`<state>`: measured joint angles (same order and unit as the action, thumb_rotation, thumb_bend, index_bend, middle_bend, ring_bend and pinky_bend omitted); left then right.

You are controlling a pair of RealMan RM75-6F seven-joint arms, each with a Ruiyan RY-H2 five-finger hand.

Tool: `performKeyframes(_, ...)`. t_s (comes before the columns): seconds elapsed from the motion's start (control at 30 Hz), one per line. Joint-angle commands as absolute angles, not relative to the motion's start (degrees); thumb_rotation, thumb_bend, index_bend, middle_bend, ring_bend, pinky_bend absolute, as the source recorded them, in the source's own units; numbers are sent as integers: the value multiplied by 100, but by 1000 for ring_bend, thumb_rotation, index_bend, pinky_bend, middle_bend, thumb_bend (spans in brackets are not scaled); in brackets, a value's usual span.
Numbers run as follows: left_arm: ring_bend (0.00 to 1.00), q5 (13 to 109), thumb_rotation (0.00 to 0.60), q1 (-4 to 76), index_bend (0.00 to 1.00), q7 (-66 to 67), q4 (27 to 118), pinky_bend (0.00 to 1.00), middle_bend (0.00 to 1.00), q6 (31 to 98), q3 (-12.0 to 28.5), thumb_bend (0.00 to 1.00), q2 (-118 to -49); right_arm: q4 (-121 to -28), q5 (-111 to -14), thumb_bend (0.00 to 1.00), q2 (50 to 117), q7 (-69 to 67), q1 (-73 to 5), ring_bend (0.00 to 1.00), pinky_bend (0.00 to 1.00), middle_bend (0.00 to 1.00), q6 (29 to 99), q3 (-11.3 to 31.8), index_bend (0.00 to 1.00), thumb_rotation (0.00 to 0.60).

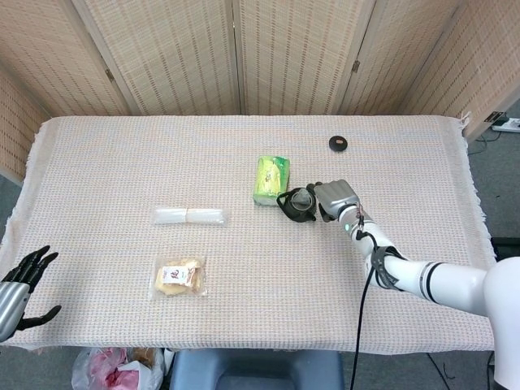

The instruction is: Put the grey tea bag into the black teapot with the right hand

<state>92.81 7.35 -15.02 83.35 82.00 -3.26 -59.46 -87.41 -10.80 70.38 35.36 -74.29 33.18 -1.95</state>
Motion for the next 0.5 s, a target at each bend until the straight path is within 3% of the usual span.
performKeyframes(0.03,0,9297,600,751,0,-1570,8319,239,0,8183,-335,274,-5929,-8630,-1140,722,7135,3426,-7481,908,1000,141,3246,-226,149,600)
performKeyframes(0.5,0,9333,600,747,0,-1699,8283,239,0,8224,-353,274,-5904,-8228,-1110,722,7512,3205,-7771,906,1000,128,3101,-638,167,600)
